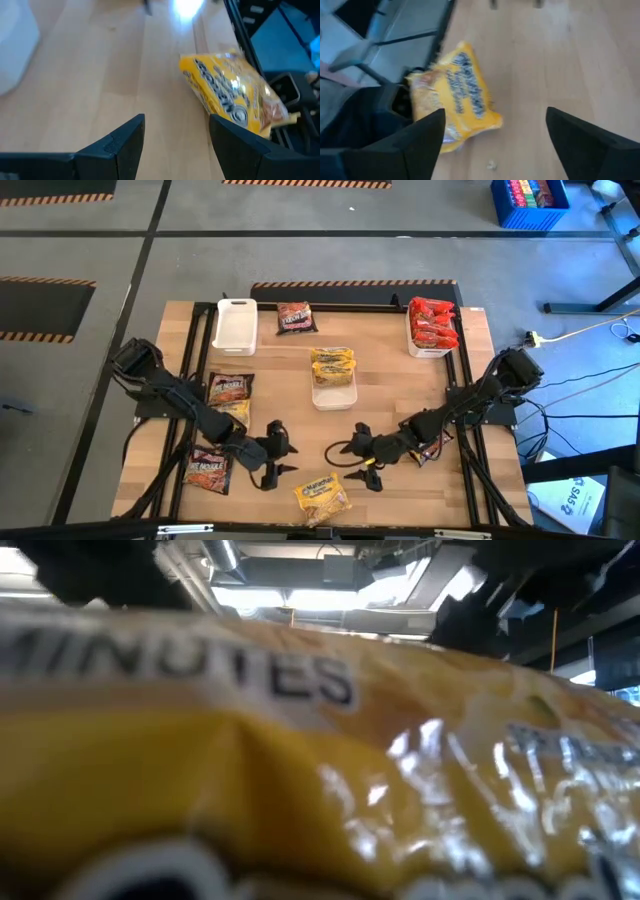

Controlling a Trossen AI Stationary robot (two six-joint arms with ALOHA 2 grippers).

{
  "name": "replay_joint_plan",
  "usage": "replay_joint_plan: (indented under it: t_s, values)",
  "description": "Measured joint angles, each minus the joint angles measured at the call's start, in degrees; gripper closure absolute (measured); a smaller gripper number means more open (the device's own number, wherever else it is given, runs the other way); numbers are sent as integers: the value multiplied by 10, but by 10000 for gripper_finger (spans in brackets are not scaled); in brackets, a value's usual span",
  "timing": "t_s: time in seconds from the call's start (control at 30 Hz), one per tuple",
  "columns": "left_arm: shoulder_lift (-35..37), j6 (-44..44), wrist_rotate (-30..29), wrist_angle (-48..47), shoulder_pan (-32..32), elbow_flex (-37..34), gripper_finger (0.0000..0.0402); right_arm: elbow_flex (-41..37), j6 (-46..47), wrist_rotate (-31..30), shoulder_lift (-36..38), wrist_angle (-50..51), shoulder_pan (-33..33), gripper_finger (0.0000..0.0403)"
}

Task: Sort Maruchan noodles
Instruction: Put the yellow noodle pack into the white middle bin

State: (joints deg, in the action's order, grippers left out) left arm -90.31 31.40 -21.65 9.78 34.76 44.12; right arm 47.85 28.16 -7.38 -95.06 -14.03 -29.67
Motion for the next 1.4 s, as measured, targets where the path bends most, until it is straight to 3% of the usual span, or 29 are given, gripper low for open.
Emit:
replay_joint_plan:
  t_s: [0.4, 0.73, 0.9, 1.1, 1.3, 1.4]
  values:
    - [-24, 43, 107, -2, 16, 0, 186, 0, 3, -21, -45, -37, 0, 56]
    - [-59, 60, 93, 15, 28, 0, 186, 0, 24, -18, -45, -41, 0, 56]
    - [-85, 49, 94, 66, 24, 0, 186, -1, 27, 5, -53, -40, 0, 56]
    - [-123, 41, 145, 153, 6, 0, 186, 0, 15, 5, -62, -57, 0, 56]
    - [-120, 137, 221, 169, -27, 0, 186, 0, 14, 9, -62, -58, 1, 56]
    - [-116, 196, 229, 177, -43, 0, 186, 0, 13, 5, -62, -54, 1, 56]
